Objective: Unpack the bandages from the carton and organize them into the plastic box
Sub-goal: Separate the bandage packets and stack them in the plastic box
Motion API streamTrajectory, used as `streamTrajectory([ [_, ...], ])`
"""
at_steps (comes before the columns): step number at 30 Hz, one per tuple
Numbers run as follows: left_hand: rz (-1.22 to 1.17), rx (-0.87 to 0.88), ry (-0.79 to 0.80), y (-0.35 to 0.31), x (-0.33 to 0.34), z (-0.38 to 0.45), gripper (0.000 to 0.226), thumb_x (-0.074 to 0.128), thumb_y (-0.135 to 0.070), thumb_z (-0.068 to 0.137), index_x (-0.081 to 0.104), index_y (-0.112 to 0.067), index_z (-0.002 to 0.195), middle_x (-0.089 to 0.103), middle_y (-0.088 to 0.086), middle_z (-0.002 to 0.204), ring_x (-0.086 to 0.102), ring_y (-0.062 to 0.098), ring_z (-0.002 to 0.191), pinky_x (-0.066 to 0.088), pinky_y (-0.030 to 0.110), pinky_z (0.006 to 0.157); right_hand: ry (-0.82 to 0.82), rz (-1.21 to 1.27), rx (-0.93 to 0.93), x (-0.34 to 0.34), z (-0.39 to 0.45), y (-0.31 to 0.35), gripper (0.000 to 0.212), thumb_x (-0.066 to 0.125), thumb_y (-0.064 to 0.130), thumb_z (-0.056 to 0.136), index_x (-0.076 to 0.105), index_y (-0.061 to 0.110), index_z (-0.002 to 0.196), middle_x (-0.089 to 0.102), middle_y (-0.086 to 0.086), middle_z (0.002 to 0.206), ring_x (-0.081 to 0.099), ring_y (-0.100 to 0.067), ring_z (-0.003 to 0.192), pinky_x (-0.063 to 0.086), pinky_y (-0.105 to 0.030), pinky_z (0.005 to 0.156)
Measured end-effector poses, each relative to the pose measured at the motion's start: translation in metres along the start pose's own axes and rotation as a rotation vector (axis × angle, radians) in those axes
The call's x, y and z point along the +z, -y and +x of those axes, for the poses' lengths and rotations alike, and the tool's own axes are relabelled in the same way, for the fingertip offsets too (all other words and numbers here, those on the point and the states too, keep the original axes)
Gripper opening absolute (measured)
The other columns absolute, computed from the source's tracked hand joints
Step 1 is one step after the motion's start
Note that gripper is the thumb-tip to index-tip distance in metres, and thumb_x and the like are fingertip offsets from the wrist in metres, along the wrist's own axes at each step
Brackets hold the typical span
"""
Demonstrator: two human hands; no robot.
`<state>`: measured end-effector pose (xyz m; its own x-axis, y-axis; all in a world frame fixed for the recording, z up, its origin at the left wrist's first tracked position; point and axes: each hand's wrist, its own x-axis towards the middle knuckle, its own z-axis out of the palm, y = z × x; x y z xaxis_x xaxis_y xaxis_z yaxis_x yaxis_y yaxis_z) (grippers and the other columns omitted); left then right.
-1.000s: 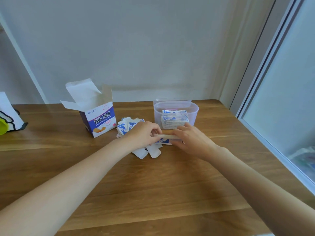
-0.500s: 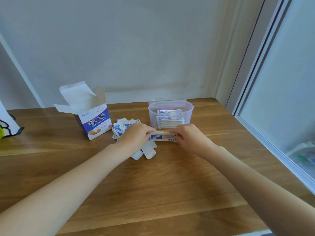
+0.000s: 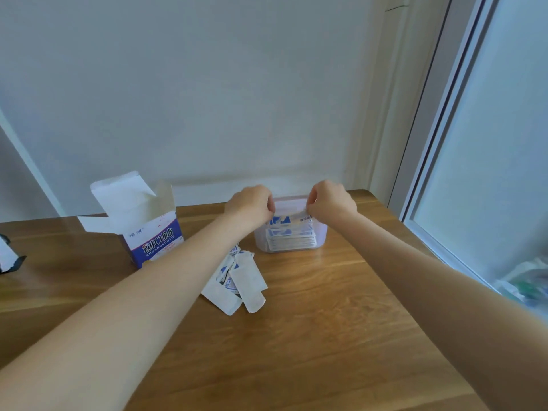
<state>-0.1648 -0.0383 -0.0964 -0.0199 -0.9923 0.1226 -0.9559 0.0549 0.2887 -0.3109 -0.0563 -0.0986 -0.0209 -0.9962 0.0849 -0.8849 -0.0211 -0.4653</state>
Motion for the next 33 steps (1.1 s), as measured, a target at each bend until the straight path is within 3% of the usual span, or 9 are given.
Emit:
streamTrajectory([
  [3,0.259,0.038,0.022,-0.006,0.006,0.005,0.015,0.048,-0.011,0.086,0.061,-0.015,0.094,0.063,0.005,0.108,0.058,0.026,0.101,0.037,0.031,0.081,0.067,-0.114,0.006,0.005,0.003,0.0,0.026,0.047,0.001,0.082,0.06,0.009,0.103,0.057,-0.007,0.089,0.053,-0.026,0.076,0.04,-0.028,0.064],
  [8,0.546,0.146,-0.049,-0.015,0.004,0.009,0.024,0.036,-0.021,0.096,0.05,-0.02,0.077,0.063,0.004,0.092,0.05,0.022,0.084,0.025,0.034,0.093,0.102,-0.19,-0.001,0.004,0.005,0.002,0.021,0.048,0.002,0.085,0.057,0.011,0.101,0.052,-0.005,0.082,0.052,-0.026,0.077,0.041,-0.029,0.064],
  [11,0.593,0.167,0.013,-0.017,0.011,0.006,0.037,0.025,-0.033,0.1,0.056,-0.019,0.086,0.059,0.003,0.088,0.054,0.021,0.094,0.023,0.035,0.096,0.128,-0.246,-0.031,-0.002,0.004,0.004,0.007,0.048,0.003,0.085,0.049,0.008,0.08,0.045,-0.003,0.069,0.05,-0.023,0.07,0.039,-0.027,0.058],
  [14,0.568,0.18,0.033,-0.015,0.016,0.003,0.049,0.018,-0.041,0.1,0.061,-0.017,0.098,0.064,0.003,0.098,0.055,0.02,0.094,0.024,0.035,0.095,0.188,-0.245,-0.043,-0.003,0.003,0.005,0.026,0.045,0.01,0.09,0.037,0.011,0.065,0.048,-0.003,0.061,0.052,-0.018,0.049,0.033,-0.021,0.047],
  [17,0.499,0.171,0.063,-0.014,0.019,0.001,0.051,0.012,-0.041,0.097,0.056,-0.022,0.112,0.056,0.003,0.093,0.05,0.019,0.083,0.022,0.036,0.084,0.369,-0.207,0.028,-0.003,-0.003,0.008,0.03,0.037,0.022,0.098,0.038,0.009,0.071,0.05,-0.007,0.066,0.05,-0.013,0.028,0.036,-0.015,0.037],
  [20,0.392,0.132,0.107,-0.012,0.023,-0.001,0.047,0.01,-0.034,0.097,0.046,-0.029,0.126,0.043,0.004,0.091,0.044,0.022,0.086,0.021,0.037,0.081,0.471,-0.186,0.069,-0.001,-0.01,0.011,0.021,0.031,0.02,0.1,0.044,0.005,0.096,0.045,-0.012,0.071,0.05,-0.013,0.024,0.034,-0.012,0.029],
  [23,0.316,0.073,0.131,-0.01,0.027,-0.002,0.053,0.004,-0.039,0.097,0.042,-0.029,0.132,0.05,0.009,0.103,0.048,0.025,0.089,0.024,0.043,0.096,0.441,-0.168,0.038,0.003,-0.011,0.009,0.033,0.027,0.017,0.1,0.041,0.004,0.127,0.052,-0.018,0.086,0.052,-0.013,0.028,0.033,-0.014,0.031],
  [28,0.253,0.09,0.02,-0.012,0.028,-0.005,0.045,0.013,-0.038,0.1,0.047,-0.014,0.116,0.057,0.007,0.086,0.051,0.022,0.075,0.026,0.041,0.096,0.402,-0.173,0.083,0.005,-0.008,0.008,0.025,0.027,0.017,0.098,0.047,0.004,0.106,0.056,-0.015,0.074,0.056,-0.018,0.043,0.037,-0.022,0.041],
  [33,0.284,0.105,-0.004,-0.007,0.032,-0.006,0.049,0.013,-0.042,0.099,0.045,-0.008,0.115,0.053,0.002,0.072,0.048,0.02,0.071,0.027,0.04,0.099,0.381,-0.165,0.076,0.005,-0.008,0.008,0.017,0.027,0.013,0.095,0.041,0.007,0.086,0.055,-0.012,0.076,0.055,-0.015,0.033,0.033,-0.02,0.038],
])
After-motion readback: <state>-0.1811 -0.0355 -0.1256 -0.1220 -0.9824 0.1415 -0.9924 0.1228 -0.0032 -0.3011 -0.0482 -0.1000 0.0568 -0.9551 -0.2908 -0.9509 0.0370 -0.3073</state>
